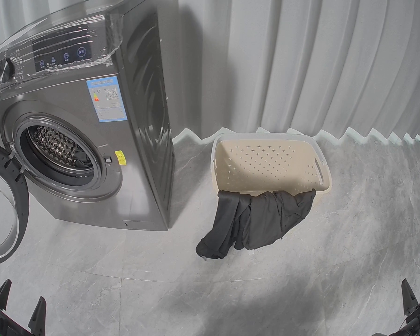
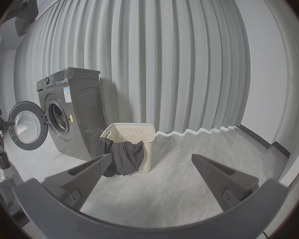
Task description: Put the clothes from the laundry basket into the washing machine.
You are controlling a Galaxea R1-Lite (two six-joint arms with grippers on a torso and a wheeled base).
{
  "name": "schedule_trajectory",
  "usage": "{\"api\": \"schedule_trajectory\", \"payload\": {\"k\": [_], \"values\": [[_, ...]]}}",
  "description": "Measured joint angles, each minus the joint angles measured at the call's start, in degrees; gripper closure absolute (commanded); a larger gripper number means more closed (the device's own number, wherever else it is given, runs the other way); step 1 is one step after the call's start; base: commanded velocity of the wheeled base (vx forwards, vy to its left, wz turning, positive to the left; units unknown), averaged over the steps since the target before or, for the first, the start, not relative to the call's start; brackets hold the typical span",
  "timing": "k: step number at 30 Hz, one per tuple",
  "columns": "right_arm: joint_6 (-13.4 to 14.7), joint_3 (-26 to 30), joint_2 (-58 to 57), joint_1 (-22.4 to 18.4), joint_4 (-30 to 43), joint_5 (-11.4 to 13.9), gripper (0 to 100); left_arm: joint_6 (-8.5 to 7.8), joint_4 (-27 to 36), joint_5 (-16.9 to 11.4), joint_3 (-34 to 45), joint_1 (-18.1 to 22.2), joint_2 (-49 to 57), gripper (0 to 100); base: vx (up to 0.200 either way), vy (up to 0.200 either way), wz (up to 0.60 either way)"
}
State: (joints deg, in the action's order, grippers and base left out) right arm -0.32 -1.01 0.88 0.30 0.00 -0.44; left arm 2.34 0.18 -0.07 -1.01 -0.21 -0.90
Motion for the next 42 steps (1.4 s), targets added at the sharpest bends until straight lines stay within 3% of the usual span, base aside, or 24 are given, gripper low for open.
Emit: {"api": "schedule_trajectory", "payload": {"k": [7,16,33,39,42], "values": [[0.0,0.0,0.0,0.0,0.0,0.0,0,-0.02,-0.1,0.0,0.0,0.0,0.0,0,0.0,0.0,0.0],[-0.1,0.0,0.0,0.0,0.1,0.0,0,0.01,-0.1,0.0,0.0,0.0,0.0,0,0.2,0.0,0.0],[-0.9,-0.1,0.0,-0.1,-2.2,0.4,0,0.12,-0.1,0.0,0.0,0.0,0.0,0,0.0,-0.024,0.0],[-0.4,-8.1,0.8,0.1,-2.2,0.4,0,0.06,-0.1,0.0,0.0,0.0,0.0,0,0.0,-0.2,0.0],[-0.2,-12.5,3.4,0.5,1.2,2.4,0,0.01,-0.1,0.0,0.0,0.0,0.0,0,0.0,-0.067,0.0]]}}
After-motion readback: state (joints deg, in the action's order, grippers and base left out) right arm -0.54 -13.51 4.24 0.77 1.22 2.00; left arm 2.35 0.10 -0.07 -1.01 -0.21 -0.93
